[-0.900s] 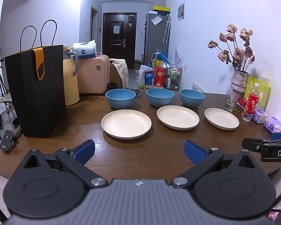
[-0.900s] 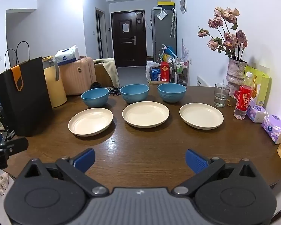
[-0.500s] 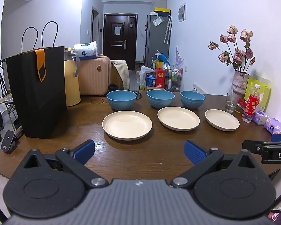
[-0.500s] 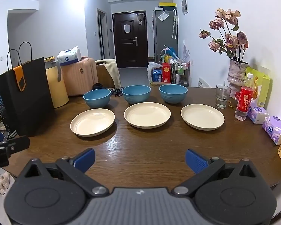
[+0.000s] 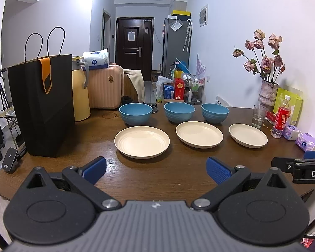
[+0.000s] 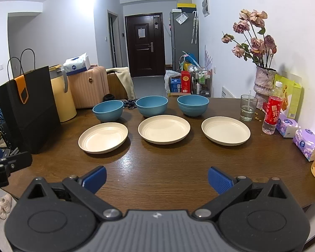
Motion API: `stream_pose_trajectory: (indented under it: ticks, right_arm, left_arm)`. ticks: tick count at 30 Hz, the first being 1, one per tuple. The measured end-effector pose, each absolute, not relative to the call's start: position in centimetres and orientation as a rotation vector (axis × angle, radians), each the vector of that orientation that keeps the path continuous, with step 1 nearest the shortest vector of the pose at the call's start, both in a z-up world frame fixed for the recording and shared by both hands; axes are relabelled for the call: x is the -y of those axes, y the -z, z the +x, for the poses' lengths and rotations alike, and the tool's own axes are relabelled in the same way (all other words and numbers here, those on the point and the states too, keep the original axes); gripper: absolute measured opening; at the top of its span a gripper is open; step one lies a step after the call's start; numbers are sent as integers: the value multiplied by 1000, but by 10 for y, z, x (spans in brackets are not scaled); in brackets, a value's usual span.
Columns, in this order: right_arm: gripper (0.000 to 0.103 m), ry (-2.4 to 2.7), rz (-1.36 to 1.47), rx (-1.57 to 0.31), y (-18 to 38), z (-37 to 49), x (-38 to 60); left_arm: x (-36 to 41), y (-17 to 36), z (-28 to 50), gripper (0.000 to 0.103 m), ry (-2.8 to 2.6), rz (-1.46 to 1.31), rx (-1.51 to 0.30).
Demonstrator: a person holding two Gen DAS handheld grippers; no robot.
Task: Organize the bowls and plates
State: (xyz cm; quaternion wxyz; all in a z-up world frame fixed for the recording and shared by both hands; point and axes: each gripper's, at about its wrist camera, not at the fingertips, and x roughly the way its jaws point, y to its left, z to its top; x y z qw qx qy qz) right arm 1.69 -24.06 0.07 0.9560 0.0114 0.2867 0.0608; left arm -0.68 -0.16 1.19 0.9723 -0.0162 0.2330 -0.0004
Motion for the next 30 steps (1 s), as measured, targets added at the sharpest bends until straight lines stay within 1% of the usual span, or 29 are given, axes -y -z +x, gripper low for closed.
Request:
stream_pose_trajectory:
  ticks: [30]
  right_arm:
    - [103,-126,32,-570,-5,6,246]
  left_arm:
    - [2,-13,-18,103,-19,-33,-450]
